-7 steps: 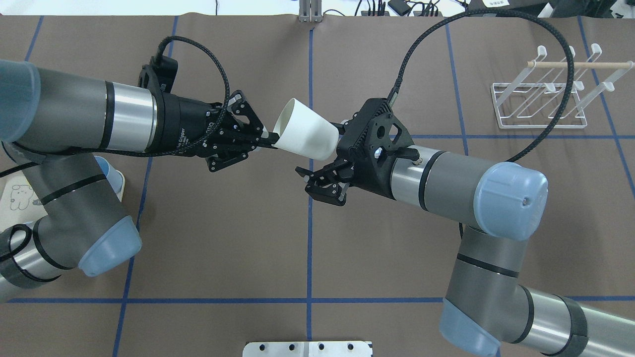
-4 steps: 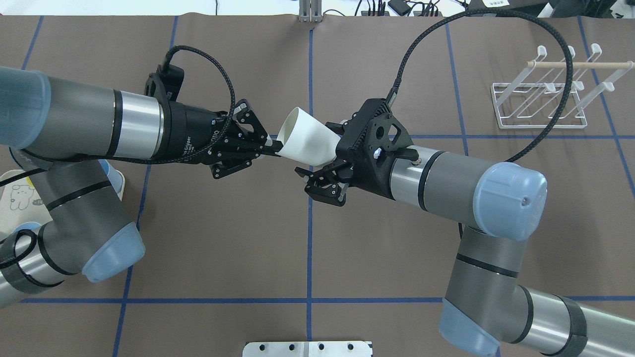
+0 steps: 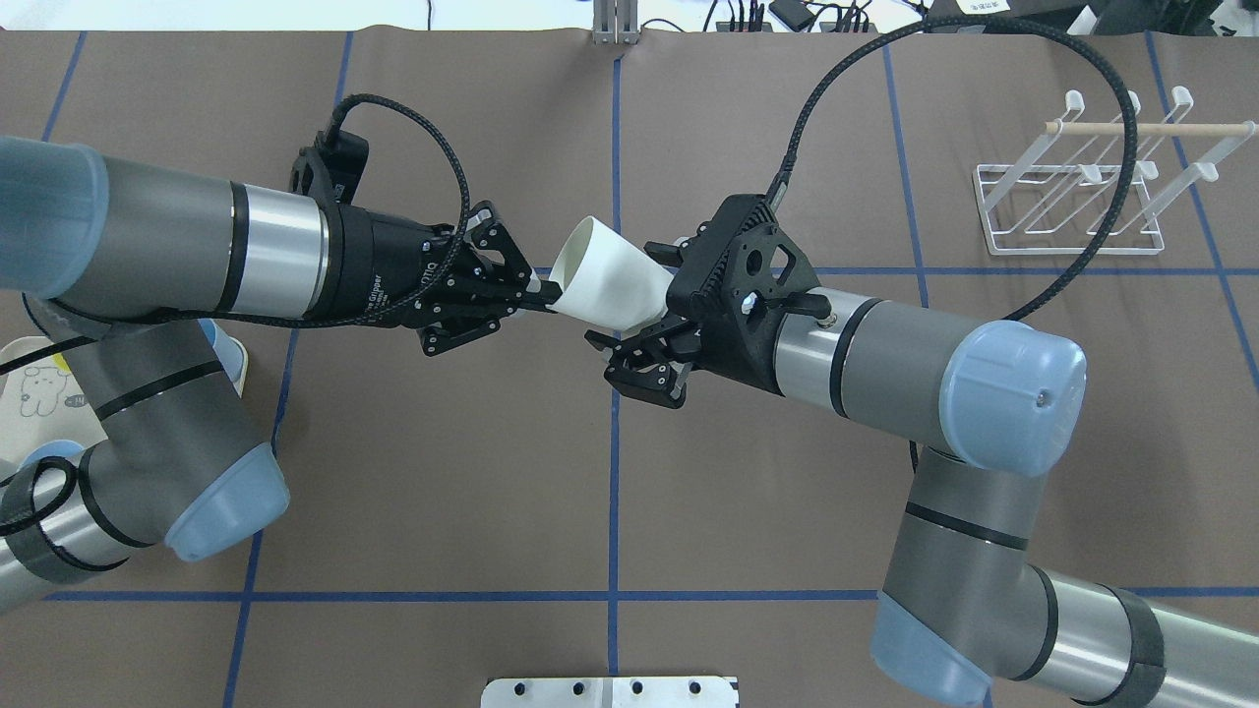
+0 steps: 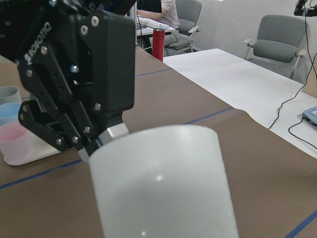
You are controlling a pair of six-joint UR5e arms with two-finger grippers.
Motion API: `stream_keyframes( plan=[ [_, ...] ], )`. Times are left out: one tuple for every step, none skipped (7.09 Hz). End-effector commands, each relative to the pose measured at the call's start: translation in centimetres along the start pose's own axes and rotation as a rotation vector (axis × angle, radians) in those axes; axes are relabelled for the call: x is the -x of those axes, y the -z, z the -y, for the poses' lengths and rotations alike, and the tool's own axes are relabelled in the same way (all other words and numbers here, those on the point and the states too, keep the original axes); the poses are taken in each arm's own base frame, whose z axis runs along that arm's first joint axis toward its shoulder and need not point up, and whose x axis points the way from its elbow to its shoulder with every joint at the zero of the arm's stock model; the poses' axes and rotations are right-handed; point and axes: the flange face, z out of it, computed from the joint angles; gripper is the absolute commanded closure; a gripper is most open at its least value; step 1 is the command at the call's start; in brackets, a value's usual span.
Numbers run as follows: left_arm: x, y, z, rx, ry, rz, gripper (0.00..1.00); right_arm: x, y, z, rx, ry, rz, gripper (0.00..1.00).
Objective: Transfer IKEA cup to right arm and place on rack
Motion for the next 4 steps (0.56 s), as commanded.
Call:
stream_keyframes(
  plan=[
    [0.05, -0.07, 0.09, -0.004, -0.003, 0.002, 1.0, 0.03, 0.01, 0.0, 0.001, 0.003, 0.003, 0.09],
    [0.05, -0.07, 0.09, -0.004, -0.003, 0.002, 1.0, 0.05, 0.07, 0.06, -0.001, 0.003, 0.004, 0.12],
    [0.13, -0.06, 0.13, -0.004, -0.004, 0.003, 1.0, 0.06, 0.13, 0.11, -0.002, 0.003, 0.004, 0.13],
    [0.58, 0.05, 0.34, -0.008, -0.001, 0.009, 1.0, 0.08, 0.18, 0.17, -0.004, 0.003, 0.005, 0.13]
  ],
)
